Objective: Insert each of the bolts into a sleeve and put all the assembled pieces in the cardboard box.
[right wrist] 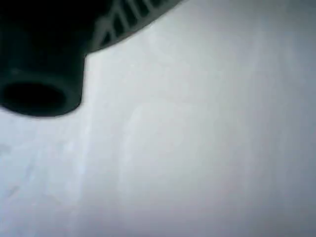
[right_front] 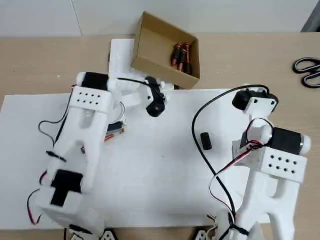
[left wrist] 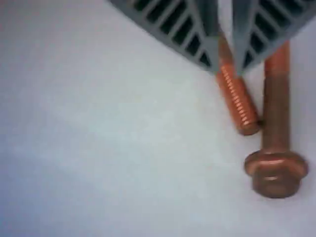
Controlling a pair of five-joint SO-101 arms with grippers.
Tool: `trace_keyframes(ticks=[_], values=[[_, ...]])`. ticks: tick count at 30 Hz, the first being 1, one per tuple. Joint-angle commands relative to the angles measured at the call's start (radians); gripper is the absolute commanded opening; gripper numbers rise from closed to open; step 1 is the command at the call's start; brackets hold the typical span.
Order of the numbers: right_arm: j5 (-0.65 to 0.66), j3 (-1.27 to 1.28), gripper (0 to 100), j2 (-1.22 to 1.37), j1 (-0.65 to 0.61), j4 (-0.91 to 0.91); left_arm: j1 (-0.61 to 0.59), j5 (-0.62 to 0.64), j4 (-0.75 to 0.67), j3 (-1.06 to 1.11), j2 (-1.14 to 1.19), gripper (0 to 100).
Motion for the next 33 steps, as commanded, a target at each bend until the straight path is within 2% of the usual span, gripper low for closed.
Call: trace_keyframes(ticks=[1, 7, 24, 33], values=[[-0.006, -0.012, 0.4, -0.025, 0.004, -0.016, -0.014, -0.011, -0.058, -0.039, 0.025, 1], [-0.006, -0.012, 0.4, -0.025, 0.004, -0.016, -0.026, -0.011, -0.135, -0.038, 0.064, 7], [-0.006, -0.012, 0.4, -0.025, 0.004, -0.018, -0.092, -0.048, -0.186, -0.041, 0.163, 7], [-0.006, -0.012, 0.4, -0.025, 0.004, -0.019, -0.068, -0.054, -0.204, -0.038, 0.198, 7]])
